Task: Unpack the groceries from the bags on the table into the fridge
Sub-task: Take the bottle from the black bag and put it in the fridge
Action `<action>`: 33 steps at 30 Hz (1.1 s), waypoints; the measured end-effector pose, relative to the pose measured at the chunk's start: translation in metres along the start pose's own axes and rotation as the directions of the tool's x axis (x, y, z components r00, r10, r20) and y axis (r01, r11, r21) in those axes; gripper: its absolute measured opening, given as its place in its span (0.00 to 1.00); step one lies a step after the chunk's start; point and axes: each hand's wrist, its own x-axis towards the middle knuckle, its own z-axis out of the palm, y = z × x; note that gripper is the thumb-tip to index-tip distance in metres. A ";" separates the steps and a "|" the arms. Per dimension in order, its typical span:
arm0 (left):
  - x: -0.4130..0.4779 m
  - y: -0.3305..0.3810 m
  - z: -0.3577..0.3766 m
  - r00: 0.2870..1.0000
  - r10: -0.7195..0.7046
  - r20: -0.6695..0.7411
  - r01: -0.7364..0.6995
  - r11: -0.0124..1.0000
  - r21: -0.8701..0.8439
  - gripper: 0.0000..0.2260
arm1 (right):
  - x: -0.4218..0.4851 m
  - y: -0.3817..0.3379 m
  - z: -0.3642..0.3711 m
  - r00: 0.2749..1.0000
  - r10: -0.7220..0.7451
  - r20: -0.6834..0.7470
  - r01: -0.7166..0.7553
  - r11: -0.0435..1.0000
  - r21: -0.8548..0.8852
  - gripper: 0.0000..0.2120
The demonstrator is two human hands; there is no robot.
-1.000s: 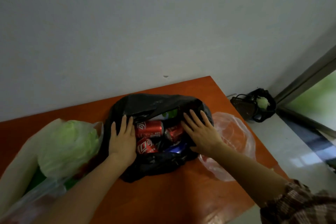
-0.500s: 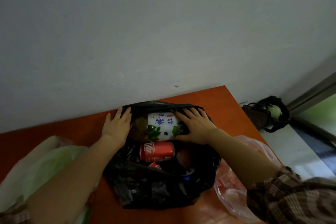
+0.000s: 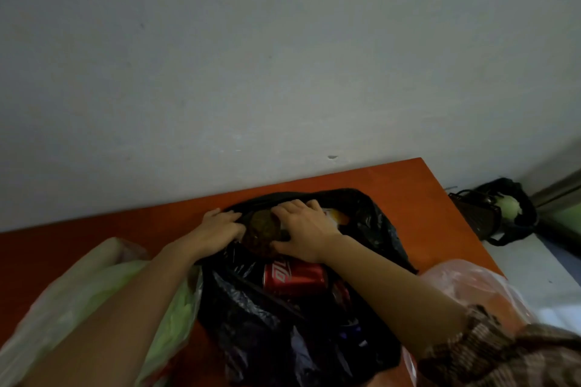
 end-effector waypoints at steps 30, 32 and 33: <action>-0.009 -0.012 0.002 0.978 -0.198 -0.060 0.202 0.977 0.072 0.10 | 0.022 -0.021 0.010 0.995 0.060 0.076 -0.065 0.995 0.070 0.48; -0.013 -0.012 0.003 0.980 -0.179 -0.086 0.186 0.979 0.085 0.11 | 0.021 -0.021 0.011 0.995 0.060 0.076 -0.067 0.995 0.080 0.48; -0.016 -0.010 0.001 0.978 -0.182 -0.098 0.186 0.982 0.043 0.13 | 0.020 -0.020 0.011 0.995 0.063 0.075 -0.070 0.993 0.090 0.47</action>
